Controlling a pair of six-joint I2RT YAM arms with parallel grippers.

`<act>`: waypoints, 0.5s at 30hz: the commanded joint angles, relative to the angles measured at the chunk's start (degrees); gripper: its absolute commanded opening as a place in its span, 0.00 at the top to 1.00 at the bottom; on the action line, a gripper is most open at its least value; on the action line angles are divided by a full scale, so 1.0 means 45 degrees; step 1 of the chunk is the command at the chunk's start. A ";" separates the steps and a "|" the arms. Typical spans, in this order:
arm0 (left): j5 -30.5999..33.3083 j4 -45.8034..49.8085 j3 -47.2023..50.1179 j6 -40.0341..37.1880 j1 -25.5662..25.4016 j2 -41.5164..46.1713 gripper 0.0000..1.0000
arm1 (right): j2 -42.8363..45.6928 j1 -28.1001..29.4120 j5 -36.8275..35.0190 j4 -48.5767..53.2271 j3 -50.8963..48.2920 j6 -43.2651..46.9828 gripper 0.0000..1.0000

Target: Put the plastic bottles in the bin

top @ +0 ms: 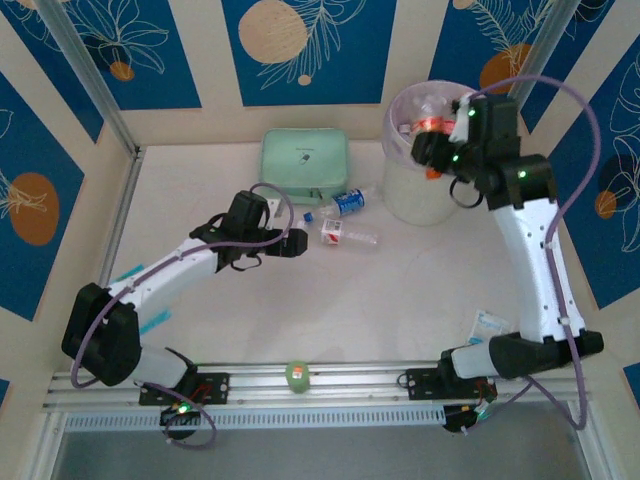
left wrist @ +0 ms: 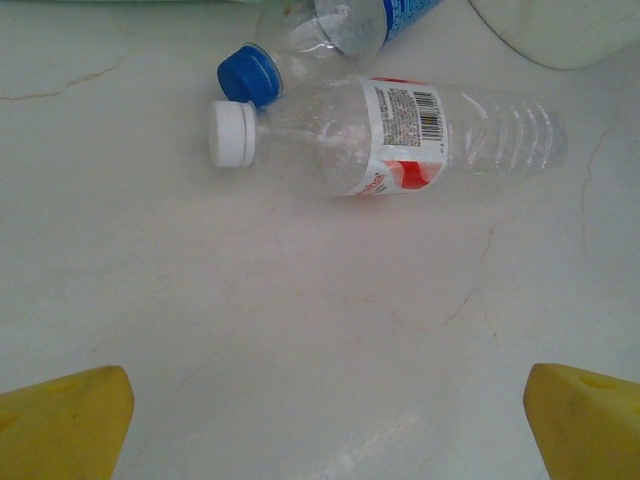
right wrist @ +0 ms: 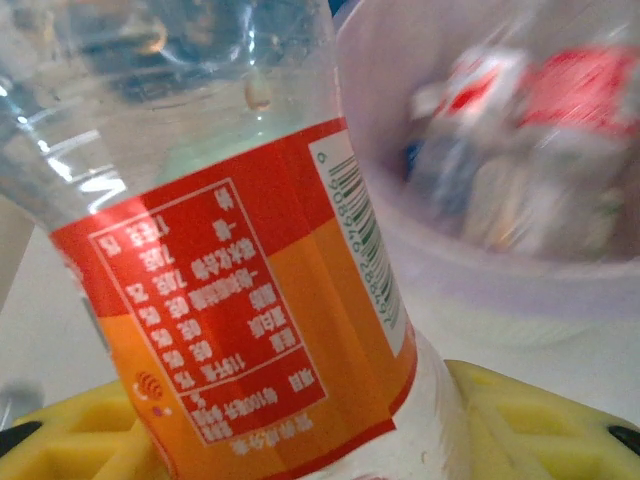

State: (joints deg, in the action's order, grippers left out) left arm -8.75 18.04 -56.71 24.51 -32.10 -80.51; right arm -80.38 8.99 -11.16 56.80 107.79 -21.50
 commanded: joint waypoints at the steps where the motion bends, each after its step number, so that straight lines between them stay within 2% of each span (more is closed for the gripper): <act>1: 0.0372 0.0192 0.0183 0.0001 0.0044 0.0763 0.00 | -0.1364 -0.1231 -0.0364 0.0179 0.1450 -0.0312 0.85; 6: 0.0449 0.0294 0.0356 0.0131 0.0060 0.1037 0.00 | -0.4199 -0.2378 -0.0954 0.1505 0.5019 -0.0653 0.91; 12: 0.0325 0.0435 0.0402 0.0235 0.0043 0.1302 0.00 | -0.8619 -0.3104 -0.0992 0.4993 1.1390 -0.0653 0.99; 13: 0.0334 0.0400 0.0484 0.0289 0.0043 0.1391 0.00 | -0.9028 -0.3164 -0.1127 0.5192 1.1802 -0.0689 1.00; 15: 0.0396 0.0256 0.0660 0.0368 0.0043 0.1559 0.00 | -0.9201 -0.3282 -0.1183 0.4953 1.1233 -0.0768 1.00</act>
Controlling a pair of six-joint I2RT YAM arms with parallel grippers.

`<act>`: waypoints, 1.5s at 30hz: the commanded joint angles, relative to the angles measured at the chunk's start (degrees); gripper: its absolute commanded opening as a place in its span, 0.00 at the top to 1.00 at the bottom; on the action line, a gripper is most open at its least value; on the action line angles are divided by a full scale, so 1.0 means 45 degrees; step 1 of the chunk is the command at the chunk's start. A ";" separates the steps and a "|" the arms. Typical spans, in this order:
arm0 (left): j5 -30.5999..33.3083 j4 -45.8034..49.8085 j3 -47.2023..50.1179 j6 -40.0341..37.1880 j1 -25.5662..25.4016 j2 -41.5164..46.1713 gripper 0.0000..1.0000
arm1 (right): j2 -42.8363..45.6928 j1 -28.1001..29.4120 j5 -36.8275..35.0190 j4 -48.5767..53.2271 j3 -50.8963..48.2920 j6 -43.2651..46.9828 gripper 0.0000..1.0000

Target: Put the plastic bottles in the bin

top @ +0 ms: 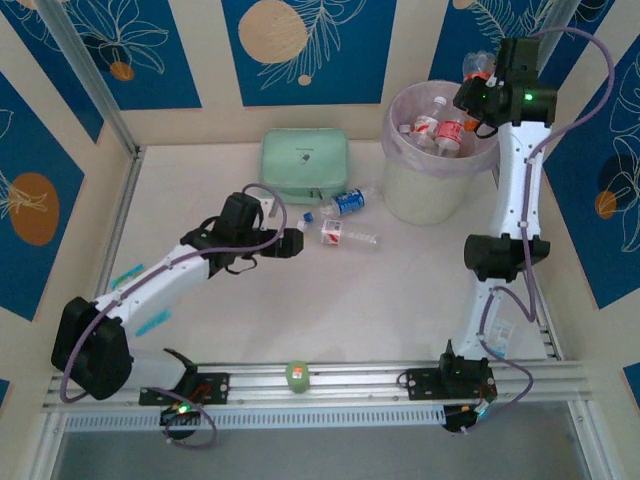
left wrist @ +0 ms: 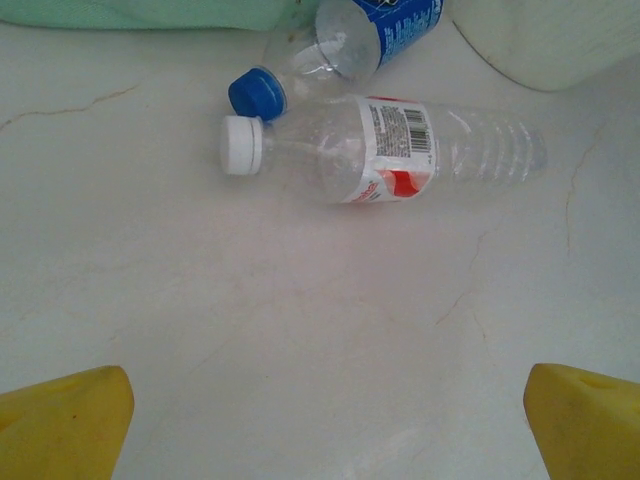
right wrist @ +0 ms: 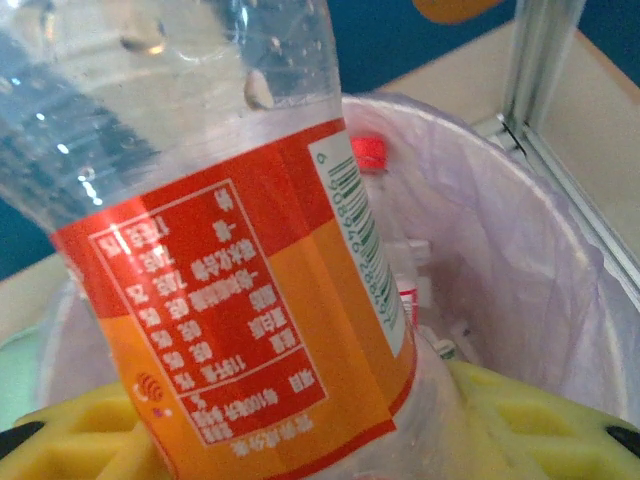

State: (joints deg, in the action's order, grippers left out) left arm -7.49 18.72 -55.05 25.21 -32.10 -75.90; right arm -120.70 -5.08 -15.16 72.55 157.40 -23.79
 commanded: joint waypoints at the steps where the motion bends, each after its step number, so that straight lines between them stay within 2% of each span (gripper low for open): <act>1: 0.0130 0.0079 0.0347 0.0235 0.0043 0.0578 0.00 | -0.0149 -0.0174 -0.0294 0.1120 -0.0403 -0.0260 1.00; 6: 0.0111 0.0292 0.0373 0.0218 0.0043 0.0720 0.00 | 0.0425 -0.0190 -0.0158 -0.0049 -0.3225 -0.0448 1.00; 15: -0.0009 0.0291 0.0185 0.0100 0.0048 0.0483 0.00 | 0.0281 0.0251 0.0566 -0.0992 -0.5947 -0.0653 1.00; 16: -0.0068 0.0311 0.0164 0.0096 0.0044 0.0419 0.00 | 0.0244 0.0343 0.0602 -0.1013 -0.6031 -0.0605 0.97; 20: -0.0086 0.0353 0.0313 0.0081 0.0045 0.0479 0.00 | 0.0197 0.0649 0.0614 -0.0950 -0.5967 -0.0459 0.76; 24: 0.0130 0.0352 0.0436 -0.0007 0.0043 0.0632 0.00 | 0.0300 0.0959 0.0284 -0.0521 -0.4957 -0.0026 0.54; 30: -0.0103 0.0275 0.0358 0.0020 0.0049 0.0394 0.00 | 0.0609 0.1144 -0.0344 0.0609 -0.2656 0.0609 0.31; 35: 0.0050 0.0558 0.0245 -0.0074 0.0043 0.0522 0.00 | 0.1262 0.1159 -0.0827 0.0593 -0.2326 0.1324 0.08; 37: 0.0081 0.0592 0.0185 -0.0114 0.0053 0.0552 0.00 | 0.1391 0.1062 -0.0984 0.0576 -0.2342 0.1491 0.02; 40: -0.0037 0.0606 0.0089 -0.0095 0.0048 0.0504 0.00 | 0.1406 0.0895 -0.0864 0.0555 -0.2245 0.1557 0.02; 42: -0.0169 0.0602 0.0156 0.0001 0.0043 0.0534 0.00 | 0.1361 0.0928 -0.0667 0.0519 -0.2282 0.1557 0.07; 45: -0.0067 0.0511 0.0383 0.0099 0.0044 0.0706 0.00 | 0.1321 0.1286 -0.0212 0.0027 -0.2777 0.1738 0.26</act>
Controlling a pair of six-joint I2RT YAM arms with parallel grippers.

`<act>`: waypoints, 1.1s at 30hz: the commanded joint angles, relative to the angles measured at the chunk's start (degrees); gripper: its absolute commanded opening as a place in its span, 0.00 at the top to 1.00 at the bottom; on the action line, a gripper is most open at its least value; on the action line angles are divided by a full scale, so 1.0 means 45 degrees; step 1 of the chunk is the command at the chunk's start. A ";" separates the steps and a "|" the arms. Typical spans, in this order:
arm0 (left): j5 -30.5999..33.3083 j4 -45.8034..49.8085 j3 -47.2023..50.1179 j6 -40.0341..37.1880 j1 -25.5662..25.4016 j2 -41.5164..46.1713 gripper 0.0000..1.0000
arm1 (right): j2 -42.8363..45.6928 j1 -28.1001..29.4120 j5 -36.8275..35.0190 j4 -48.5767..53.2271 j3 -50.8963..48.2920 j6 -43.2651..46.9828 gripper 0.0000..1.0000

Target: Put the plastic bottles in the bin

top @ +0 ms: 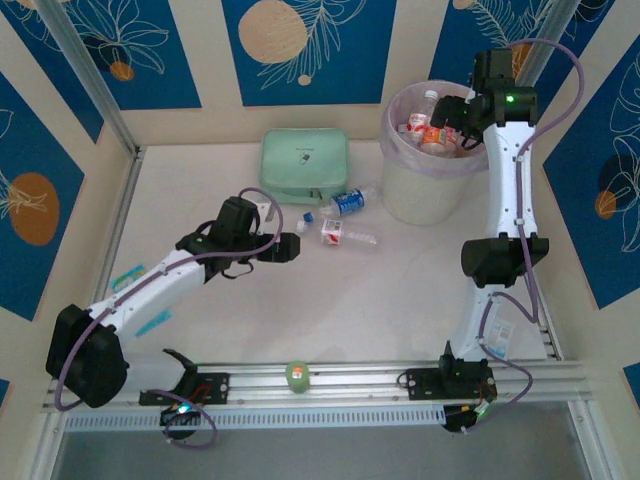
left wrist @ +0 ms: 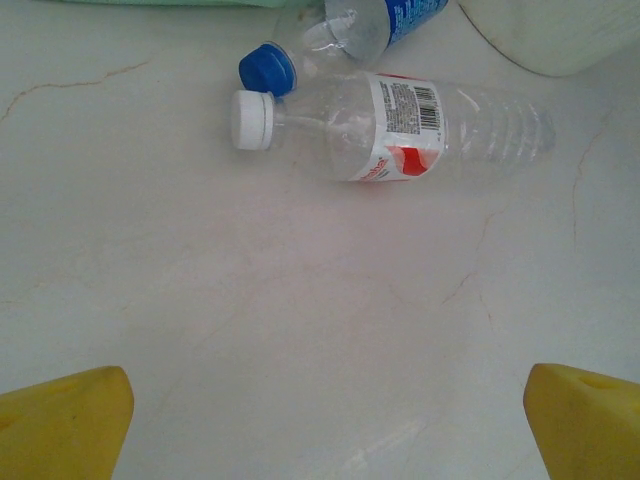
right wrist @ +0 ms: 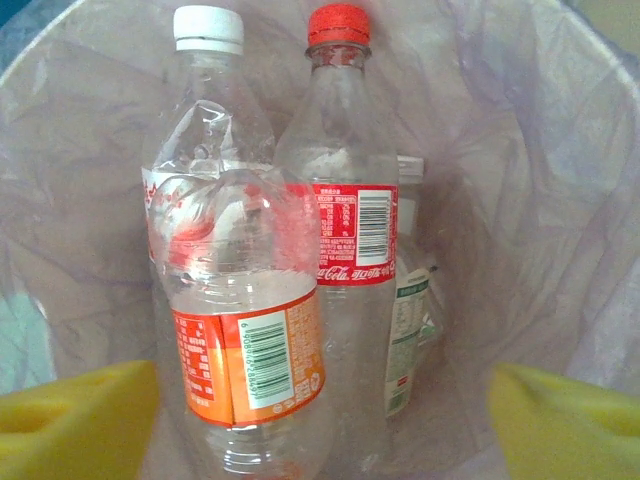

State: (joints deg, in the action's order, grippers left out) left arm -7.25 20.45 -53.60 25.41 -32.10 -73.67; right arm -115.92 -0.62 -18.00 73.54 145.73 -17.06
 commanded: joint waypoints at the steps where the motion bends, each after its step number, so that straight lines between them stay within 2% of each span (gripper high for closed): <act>1: -0.0091 0.0105 0.0110 0.0094 0.0043 0.0263 0.00 | 0.0187 0.0398 0.0517 -0.0370 -0.0345 0.0297 0.35; 2: -0.0084 0.0107 0.0115 0.0097 0.0043 0.0309 0.00 | 0.0056 0.0446 0.0655 -0.0457 -0.0401 0.0306 0.44; 4: -0.0122 0.0135 0.0096 0.0117 0.0053 0.0351 0.00 | -0.0265 0.0414 0.1129 -0.0586 -0.0468 0.0211 0.55; 8: -0.0119 0.0202 0.0234 0.0154 0.0048 0.0510 0.00 | -0.0811 0.0591 0.2358 -0.0829 -0.0920 0.0133 0.69; 11: -0.0012 0.0165 0.0480 0.0247 0.0043 0.0726 0.00 | -0.0822 0.0740 0.3383 -0.1528 -0.1981 -0.0156 0.71; 15: 0.0048 0.0173 0.0628 0.0309 0.0043 0.0896 0.00 | -0.1048 0.1005 0.2449 -0.1659 -0.2499 -0.0188 0.73; 18: 0.0067 0.0229 0.0646 0.0296 0.0055 0.0926 0.00 | -0.1299 0.0868 0.2839 -0.1551 -0.2377 -0.0133 0.74; 23: 0.0131 0.0251 0.0666 0.0273 0.0045 0.0963 0.00 | -0.0606 0.0652 0.2993 -0.1575 -0.1683 0.0082 0.72; 25: 0.0126 0.0174 0.0652 0.0298 0.0043 0.0885 0.00 | -0.0208 0.0560 0.3190 -0.1567 -0.1299 0.0200 0.65; 28: -0.0008 0.0023 0.0586 0.0328 0.0043 0.0655 0.00 | 0.0432 0.0490 0.3349 -0.1425 -0.0827 0.0474 0.50; 33: -0.0037 -0.0066 0.0525 0.0301 0.0043 0.0431 0.00 | 0.2158 0.0526 0.3804 -0.1947 -0.1657 0.1146 0.39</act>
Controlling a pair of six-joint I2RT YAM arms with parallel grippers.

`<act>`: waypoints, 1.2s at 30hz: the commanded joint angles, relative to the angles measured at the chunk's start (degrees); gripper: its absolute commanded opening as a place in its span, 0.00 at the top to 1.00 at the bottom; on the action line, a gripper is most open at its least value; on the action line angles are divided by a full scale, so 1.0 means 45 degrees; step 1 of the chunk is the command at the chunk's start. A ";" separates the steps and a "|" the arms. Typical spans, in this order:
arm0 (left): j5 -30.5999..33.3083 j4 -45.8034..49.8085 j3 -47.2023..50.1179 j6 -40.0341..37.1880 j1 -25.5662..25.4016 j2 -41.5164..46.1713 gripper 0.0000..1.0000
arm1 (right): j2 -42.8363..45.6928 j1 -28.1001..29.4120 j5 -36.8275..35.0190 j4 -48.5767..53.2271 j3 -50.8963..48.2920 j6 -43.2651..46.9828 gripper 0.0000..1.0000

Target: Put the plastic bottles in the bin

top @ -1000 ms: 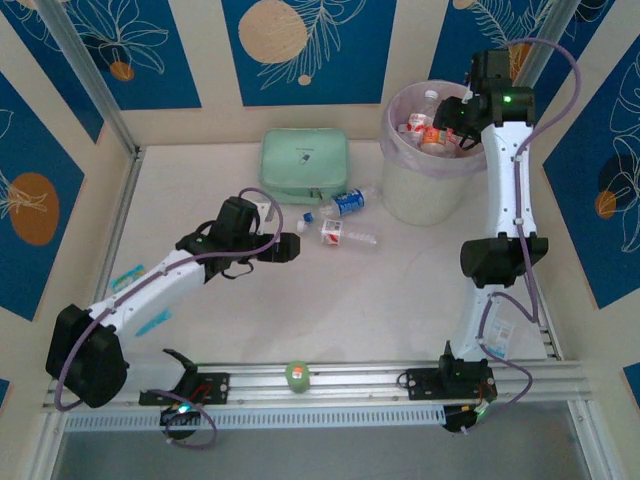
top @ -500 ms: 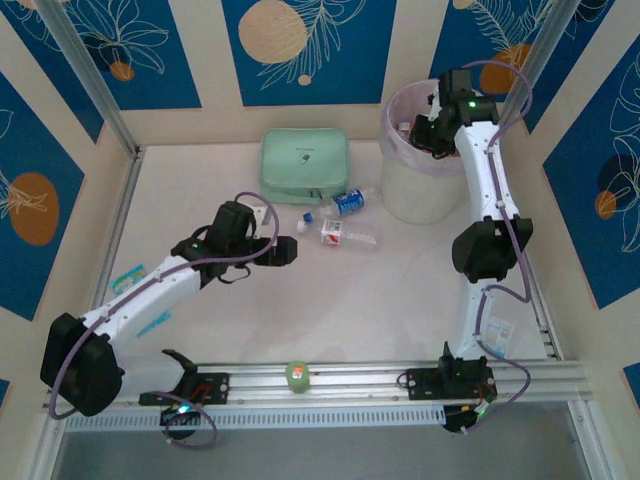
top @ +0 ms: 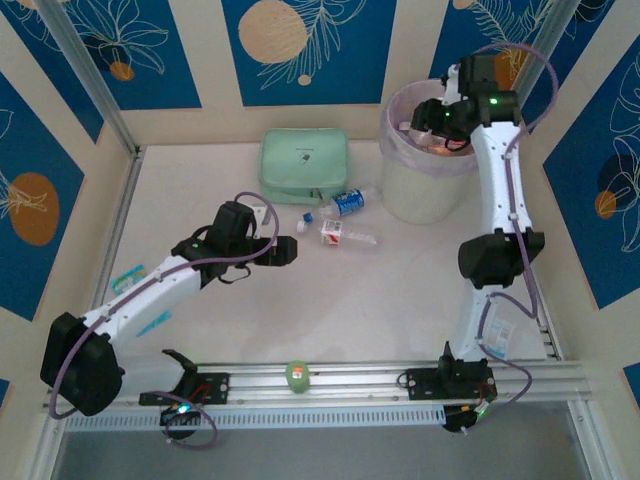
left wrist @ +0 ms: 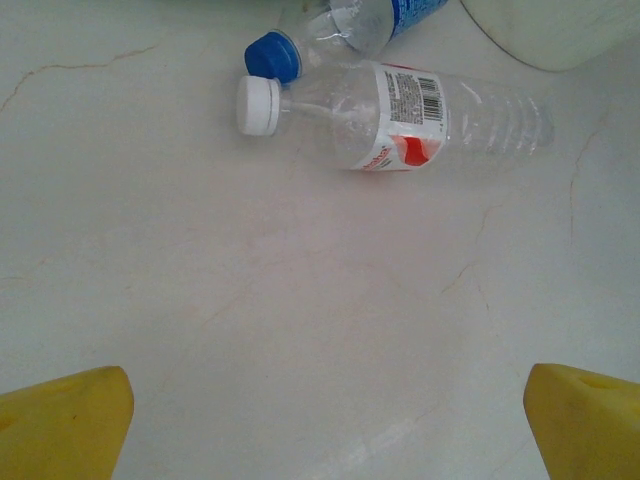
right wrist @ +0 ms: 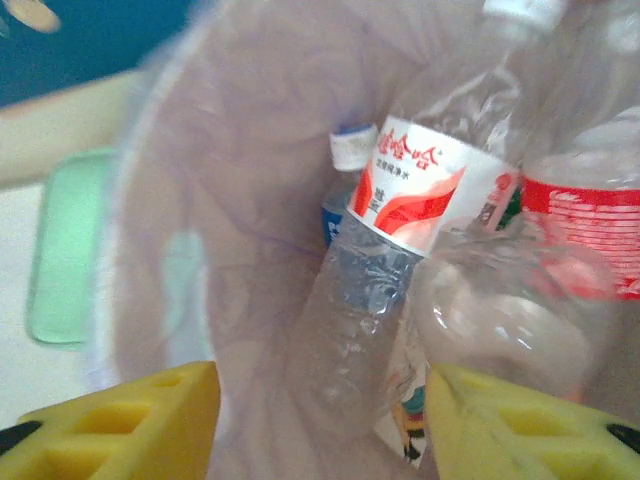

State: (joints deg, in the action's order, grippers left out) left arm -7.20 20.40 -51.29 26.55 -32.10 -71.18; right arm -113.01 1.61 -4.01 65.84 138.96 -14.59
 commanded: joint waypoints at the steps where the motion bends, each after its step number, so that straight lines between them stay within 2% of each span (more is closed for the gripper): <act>1: -0.0035 -0.0080 0.0010 0.0043 0.0043 -0.0133 0.00 | 0.2028 0.0094 0.0873 -0.0609 -0.0717 0.0831 0.36; 4: 0.0004 -0.0044 -0.0009 0.0024 0.0043 -0.0135 0.00 | 0.3565 0.0497 0.1549 -0.1955 -0.2709 0.1908 0.20; 7: 0.0162 0.0027 -0.0009 -0.0001 0.0053 -0.0120 0.00 | 0.4876 0.1203 0.2405 -0.2985 -0.4947 0.3660 0.17; 11: 0.0291 0.0017 -0.0047 -0.0001 0.0059 -0.0168 0.00 | 0.6249 0.2907 0.2335 -0.4221 -0.8217 0.7011 0.11; 16: 0.0330 0.0012 -0.0088 0.0115 0.0054 -0.0266 0.00 | 0.6221 0.4639 0.2339 -0.3812 -1.0721 1.0583 0.00; 20: 0.0389 -0.0059 -0.0123 0.0173 0.0049 -0.0285 0.00 | 0.4675 0.5449 0.1417 -0.3094 -1.0927 1.1990 0.01; 26: 0.0285 -0.0154 -0.0214 0.0233 0.0048 -0.0248 0.00 | 0.1605 0.5523 0.0041 -0.3019 -1.0028 1.2689 0.01; 31: 0.0462 0.0028 -0.0029 0.0212 0.0044 0.0100 0.00 | -0.0476 0.5424 0.0032 -0.2931 -0.9110 1.3233 0.01; 36: 0.0584 0.0041 -0.0019 0.0233 0.0043 0.0268 0.00 | -0.1727 0.5424 0.0525 -0.2571 -0.8343 1.3242 0.01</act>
State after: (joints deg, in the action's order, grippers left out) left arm -5.65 20.34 -51.29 27.09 -32.10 -71.40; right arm -119.92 26.17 -3.64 51.90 98.98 43.38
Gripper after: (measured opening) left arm 0.998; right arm 0.990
